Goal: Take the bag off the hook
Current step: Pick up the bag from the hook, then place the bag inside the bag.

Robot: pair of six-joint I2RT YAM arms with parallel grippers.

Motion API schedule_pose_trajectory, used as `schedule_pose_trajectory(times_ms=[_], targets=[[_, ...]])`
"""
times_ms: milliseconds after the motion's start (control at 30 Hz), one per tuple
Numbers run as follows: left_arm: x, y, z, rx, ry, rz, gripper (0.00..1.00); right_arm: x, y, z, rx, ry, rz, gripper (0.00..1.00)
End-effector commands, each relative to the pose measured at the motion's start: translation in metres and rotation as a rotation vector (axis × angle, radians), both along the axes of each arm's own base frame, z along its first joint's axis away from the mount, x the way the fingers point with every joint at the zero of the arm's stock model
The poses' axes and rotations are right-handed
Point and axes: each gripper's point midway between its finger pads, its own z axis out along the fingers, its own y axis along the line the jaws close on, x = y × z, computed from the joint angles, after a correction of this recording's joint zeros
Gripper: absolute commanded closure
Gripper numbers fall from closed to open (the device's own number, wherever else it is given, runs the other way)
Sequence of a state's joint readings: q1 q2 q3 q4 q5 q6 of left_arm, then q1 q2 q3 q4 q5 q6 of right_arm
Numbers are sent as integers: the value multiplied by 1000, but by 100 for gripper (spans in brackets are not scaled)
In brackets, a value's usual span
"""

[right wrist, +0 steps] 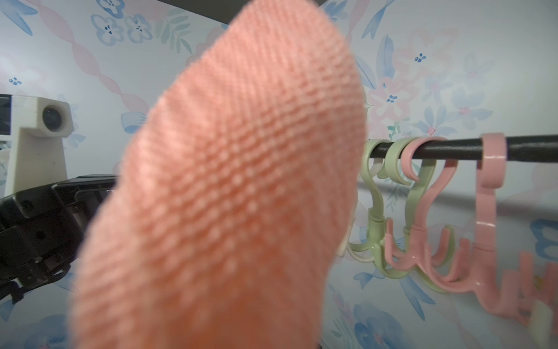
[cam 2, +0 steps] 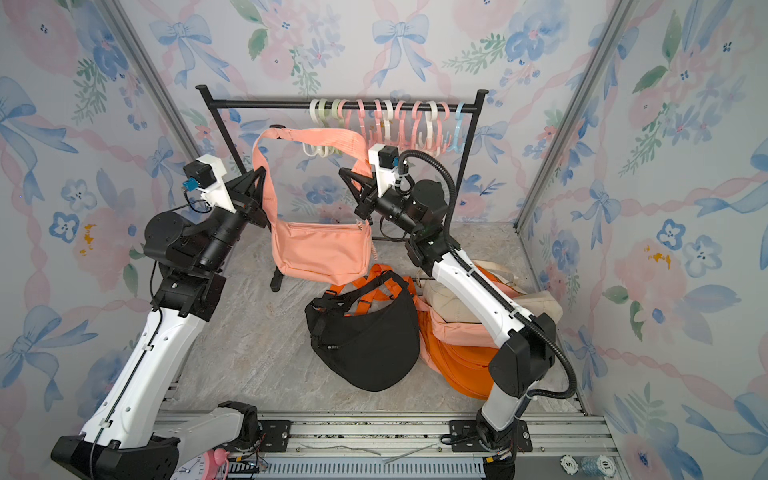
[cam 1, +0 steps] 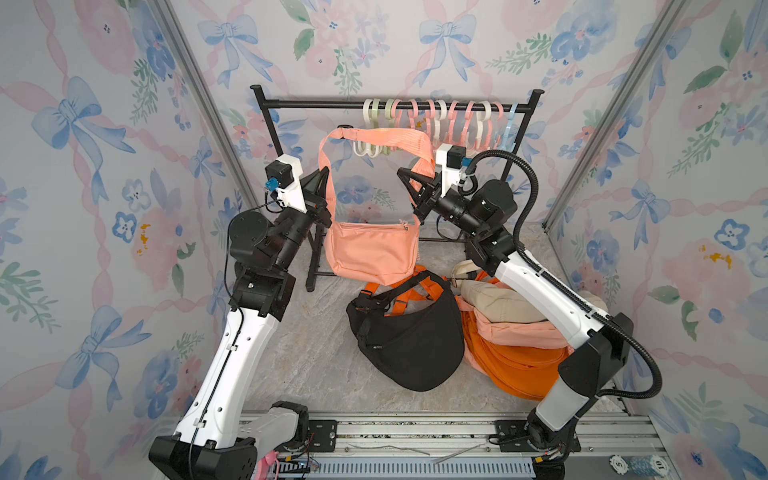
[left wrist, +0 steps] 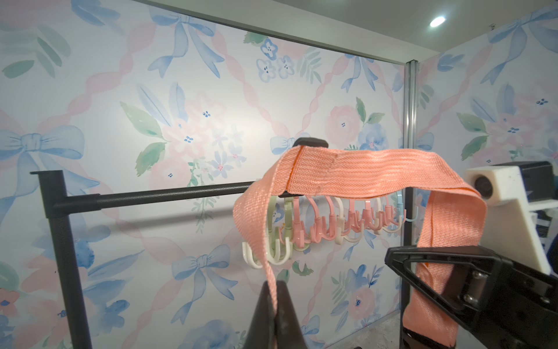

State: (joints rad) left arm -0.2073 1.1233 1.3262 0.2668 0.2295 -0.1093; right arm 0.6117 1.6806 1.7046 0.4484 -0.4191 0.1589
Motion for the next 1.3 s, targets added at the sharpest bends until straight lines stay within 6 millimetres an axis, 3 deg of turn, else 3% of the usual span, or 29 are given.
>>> schedule_pose_trajectory(times_ms=[0, 300, 600, 833, 933, 1133, 1267], targets=[[-19, -10, 6, 6, -42, -65, 100, -25, -10, 12, -29, -72, -40, 100], [-44, -27, -7, 48, -11, -133, 100, -69, -39, 21, -60, -94, -82, 100], [-81, -52, -38, 100, 38, -252, 100, -114, -77, 15, -79, -94, -152, 100], [-123, -71, -55, 136, -13, -356, 100, -148, -106, 9, -78, -66, -157, 100], [-138, -76, -66, 139, -12, -396, 100, -161, -115, 1, -111, -45, -154, 99], [-149, -69, -110, 182, 72, -371, 100, -173, -138, -21, -164, 38, -208, 100], [-157, -64, -133, 128, 153, -395, 100, -168, -149, -43, -173, 113, -263, 100]])
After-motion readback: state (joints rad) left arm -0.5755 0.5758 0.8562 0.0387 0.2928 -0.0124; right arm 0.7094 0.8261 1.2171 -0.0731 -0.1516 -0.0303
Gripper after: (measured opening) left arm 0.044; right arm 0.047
